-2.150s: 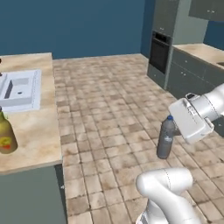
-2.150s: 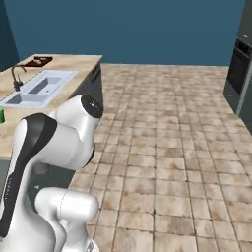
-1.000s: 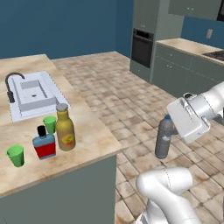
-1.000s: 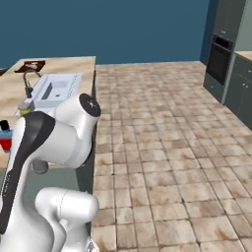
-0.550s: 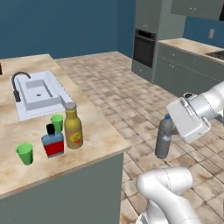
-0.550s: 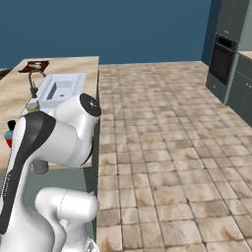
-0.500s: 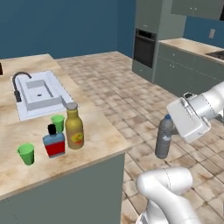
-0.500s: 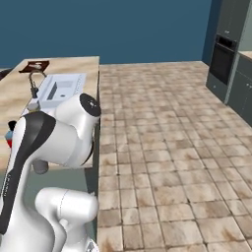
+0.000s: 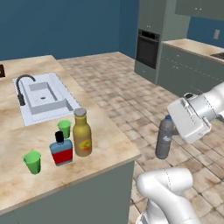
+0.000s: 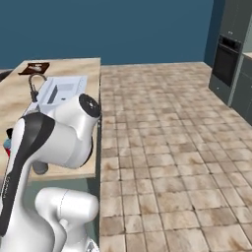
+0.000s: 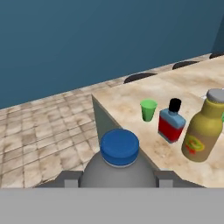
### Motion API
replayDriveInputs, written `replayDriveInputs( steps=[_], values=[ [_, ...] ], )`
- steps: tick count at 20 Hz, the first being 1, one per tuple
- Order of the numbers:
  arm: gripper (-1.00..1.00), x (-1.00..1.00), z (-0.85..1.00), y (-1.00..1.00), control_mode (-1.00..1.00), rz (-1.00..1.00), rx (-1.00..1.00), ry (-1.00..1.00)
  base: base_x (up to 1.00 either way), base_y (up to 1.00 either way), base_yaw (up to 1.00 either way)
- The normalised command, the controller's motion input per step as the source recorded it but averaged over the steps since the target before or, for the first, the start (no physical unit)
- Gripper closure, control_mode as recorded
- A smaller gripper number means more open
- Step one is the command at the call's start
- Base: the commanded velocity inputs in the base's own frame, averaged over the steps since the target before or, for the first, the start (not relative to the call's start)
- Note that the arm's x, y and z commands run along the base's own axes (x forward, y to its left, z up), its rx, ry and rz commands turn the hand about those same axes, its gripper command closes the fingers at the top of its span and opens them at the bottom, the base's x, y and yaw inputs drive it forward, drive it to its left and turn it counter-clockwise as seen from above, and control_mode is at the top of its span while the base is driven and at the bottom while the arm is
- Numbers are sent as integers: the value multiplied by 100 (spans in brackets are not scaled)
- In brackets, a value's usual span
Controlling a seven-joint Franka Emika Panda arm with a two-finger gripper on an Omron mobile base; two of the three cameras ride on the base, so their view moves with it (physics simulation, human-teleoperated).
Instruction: Place the drinks on the dining counter in a tight cluster.
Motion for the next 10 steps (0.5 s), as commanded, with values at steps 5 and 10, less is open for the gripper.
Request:
replayDriveInputs(
  steps=[5,10],
  values=[
    [100,0,0,0,100,0,0,0,81,-3,10],
    [100,0,0,0,100,0,0,0,31,0,9]
  ],
)
